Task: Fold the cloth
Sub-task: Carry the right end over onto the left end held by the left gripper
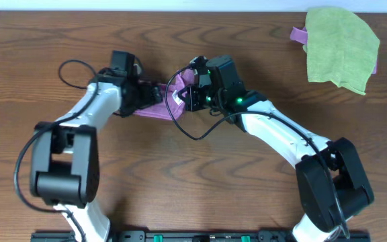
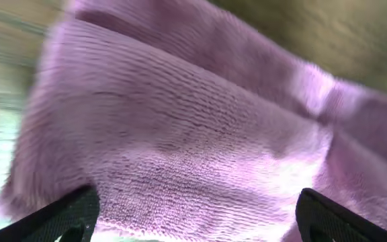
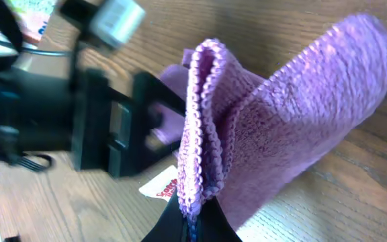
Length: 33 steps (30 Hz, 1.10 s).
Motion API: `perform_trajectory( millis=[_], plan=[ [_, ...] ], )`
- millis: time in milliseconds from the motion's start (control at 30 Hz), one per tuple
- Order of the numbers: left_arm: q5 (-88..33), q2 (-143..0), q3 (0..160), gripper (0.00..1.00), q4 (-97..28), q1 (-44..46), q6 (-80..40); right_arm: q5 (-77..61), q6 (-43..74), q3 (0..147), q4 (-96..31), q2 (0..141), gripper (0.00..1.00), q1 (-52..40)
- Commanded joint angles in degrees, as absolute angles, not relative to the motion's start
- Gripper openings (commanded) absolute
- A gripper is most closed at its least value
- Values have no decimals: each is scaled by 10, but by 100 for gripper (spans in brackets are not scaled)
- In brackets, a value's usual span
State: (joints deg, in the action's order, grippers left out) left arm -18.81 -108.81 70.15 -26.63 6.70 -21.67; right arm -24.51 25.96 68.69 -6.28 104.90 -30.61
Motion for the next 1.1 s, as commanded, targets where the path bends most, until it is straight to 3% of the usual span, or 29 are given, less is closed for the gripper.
perform_trajectory(
  millis=[0,600,1067],
  plan=[
    [-170,-1034,703,95,-272,39,-211,-234,245,700,-67,1042,1,-310],
    [-149,-910,703,95,-295,13,-216,-251,219,721,-77,1042,1,-327],
    [-250,-828,702,95,-352,-183,-197,-251,196,753,-95,1080,1,-371]
  ],
)
